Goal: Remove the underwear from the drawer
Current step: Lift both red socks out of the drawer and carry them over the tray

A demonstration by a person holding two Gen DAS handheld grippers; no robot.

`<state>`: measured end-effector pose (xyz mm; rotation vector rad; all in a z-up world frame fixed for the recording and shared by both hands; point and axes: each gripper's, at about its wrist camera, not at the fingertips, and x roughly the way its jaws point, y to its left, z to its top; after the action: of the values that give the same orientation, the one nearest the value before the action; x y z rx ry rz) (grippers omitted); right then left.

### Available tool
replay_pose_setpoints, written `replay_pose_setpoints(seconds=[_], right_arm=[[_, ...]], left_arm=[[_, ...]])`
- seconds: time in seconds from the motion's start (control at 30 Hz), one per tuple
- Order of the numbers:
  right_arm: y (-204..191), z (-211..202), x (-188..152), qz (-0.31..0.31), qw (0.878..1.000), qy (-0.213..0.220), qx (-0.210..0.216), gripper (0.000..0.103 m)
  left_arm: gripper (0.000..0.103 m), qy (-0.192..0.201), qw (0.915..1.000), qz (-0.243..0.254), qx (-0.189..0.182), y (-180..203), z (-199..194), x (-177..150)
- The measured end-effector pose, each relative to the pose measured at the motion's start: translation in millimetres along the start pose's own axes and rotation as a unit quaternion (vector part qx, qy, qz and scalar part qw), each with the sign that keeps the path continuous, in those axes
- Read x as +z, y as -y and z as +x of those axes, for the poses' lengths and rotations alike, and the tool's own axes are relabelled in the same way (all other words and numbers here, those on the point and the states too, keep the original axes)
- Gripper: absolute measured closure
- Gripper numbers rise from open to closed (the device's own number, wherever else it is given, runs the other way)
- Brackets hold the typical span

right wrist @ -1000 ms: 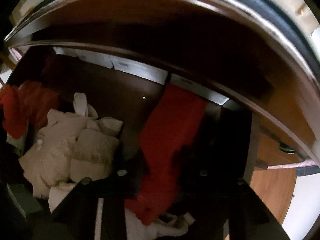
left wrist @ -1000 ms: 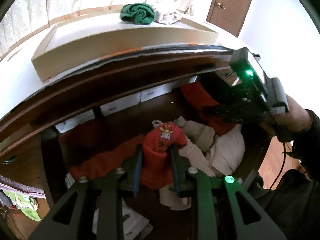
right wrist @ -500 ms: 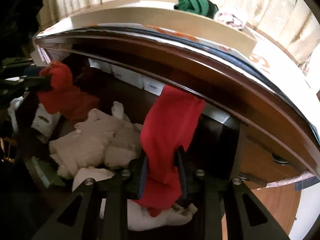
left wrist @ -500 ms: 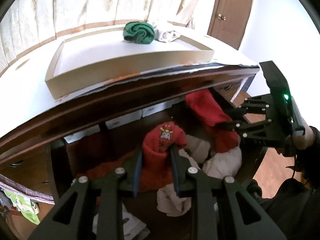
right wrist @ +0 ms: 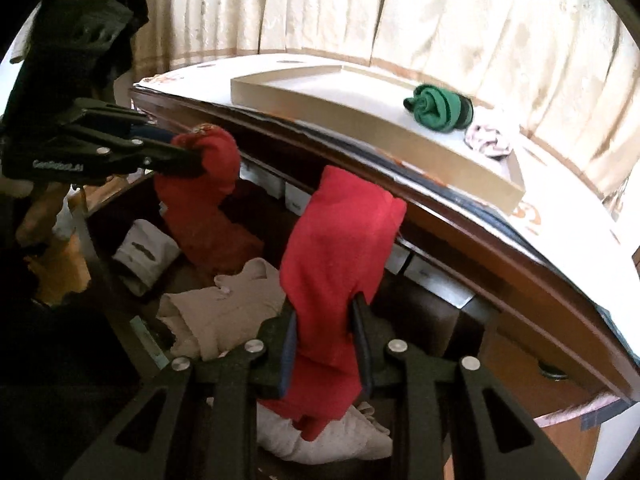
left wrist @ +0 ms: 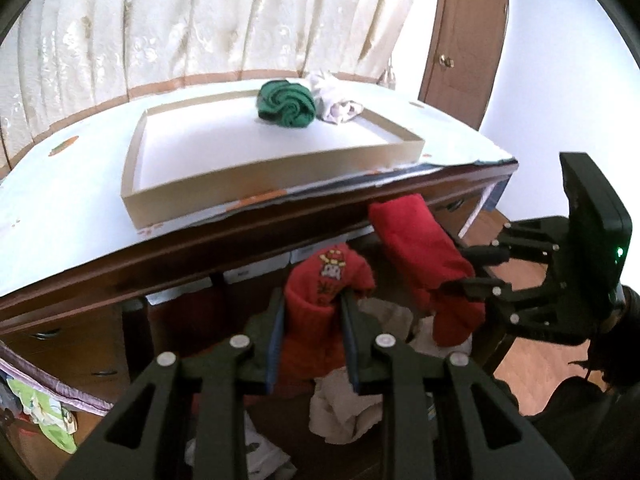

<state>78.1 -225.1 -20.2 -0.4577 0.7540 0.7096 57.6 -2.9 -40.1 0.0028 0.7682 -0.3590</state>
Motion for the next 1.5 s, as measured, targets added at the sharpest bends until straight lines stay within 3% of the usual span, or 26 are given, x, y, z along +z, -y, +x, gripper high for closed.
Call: replay_pose_setpoints(seconds=[0.3, 0.73, 1.5], right_arm=[[-8.6, -22.6, 4.5, -0.003, 0.998, 0.068, 0.004, 0.076], [-10.6, -41.4, 24.1, 0.005, 0.991, 0.134, 0.002, 0.076], [13.3, -21.3, 81.9, 0.003, 0.988, 0.155, -0.007, 0.076]], left_arm=[[0.079, 0.028, 0.9994, -0.017, 0.010, -4.4, -9.0, 4.9], [0.079, 0.073, 0.9962, -0.037, 0.028, -16.6, -23.9, 21.5], [0.079, 0.112, 0.9907, -0.028, 0.073, -44.5, -15.0, 92.1]])
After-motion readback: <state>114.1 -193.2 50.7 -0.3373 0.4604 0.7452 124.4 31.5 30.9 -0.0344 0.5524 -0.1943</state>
